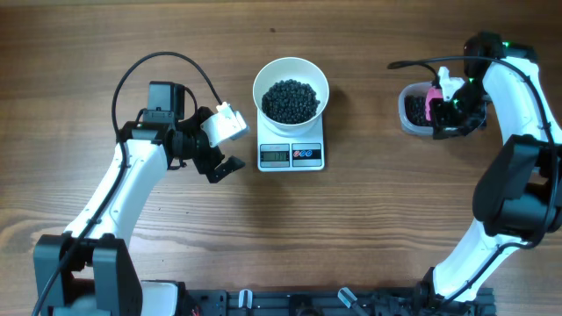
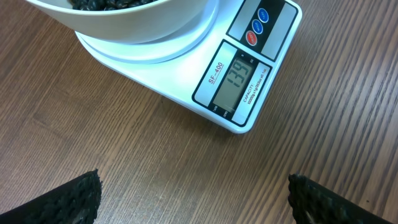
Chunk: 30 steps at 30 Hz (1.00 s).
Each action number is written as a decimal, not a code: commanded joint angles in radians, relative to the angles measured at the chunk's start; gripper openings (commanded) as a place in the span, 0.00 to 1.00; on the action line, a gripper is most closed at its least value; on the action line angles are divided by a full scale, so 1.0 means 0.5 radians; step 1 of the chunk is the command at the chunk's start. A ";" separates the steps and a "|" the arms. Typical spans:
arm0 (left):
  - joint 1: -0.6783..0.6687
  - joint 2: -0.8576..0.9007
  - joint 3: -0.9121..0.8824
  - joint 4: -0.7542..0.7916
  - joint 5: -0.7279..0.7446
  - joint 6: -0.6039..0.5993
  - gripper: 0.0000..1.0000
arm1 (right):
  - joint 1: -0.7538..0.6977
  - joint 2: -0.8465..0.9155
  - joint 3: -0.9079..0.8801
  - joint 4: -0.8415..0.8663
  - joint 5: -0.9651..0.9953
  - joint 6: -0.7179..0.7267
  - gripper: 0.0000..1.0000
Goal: Scoop item into bowl and weigh 150g on scale
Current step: 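Move the pink scoop back to the tub and scoop a few beans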
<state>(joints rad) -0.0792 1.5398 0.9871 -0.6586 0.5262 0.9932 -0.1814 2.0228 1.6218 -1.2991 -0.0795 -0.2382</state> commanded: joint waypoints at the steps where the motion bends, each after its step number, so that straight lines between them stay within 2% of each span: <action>1: 0.009 0.018 -0.014 -0.001 0.046 0.019 1.00 | 0.026 0.071 -0.025 -0.044 -0.219 -0.101 0.04; 5: 0.009 0.018 -0.014 -0.001 0.046 0.019 1.00 | 0.025 0.070 -0.024 -0.076 -0.370 -0.153 0.04; 10: 0.009 0.018 -0.014 -0.001 0.046 0.019 1.00 | -0.006 0.069 -0.010 -0.100 -0.372 -0.153 0.04; 18: 0.009 0.018 -0.014 -0.001 0.046 0.019 1.00 | -0.248 0.015 0.086 -0.172 -0.485 -0.206 0.04; 25: 0.009 0.018 -0.014 -0.001 0.046 0.019 1.00 | -0.427 -0.016 0.087 -0.185 -0.995 -0.388 0.04; 30: 0.009 0.018 -0.014 -0.001 0.046 0.019 1.00 | -0.448 -0.119 0.089 -0.178 -1.244 -0.468 0.04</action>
<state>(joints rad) -0.0792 1.5398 0.9871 -0.6586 0.5262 0.9932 -0.4030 2.0319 1.6394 -1.3911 -0.5747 -0.4278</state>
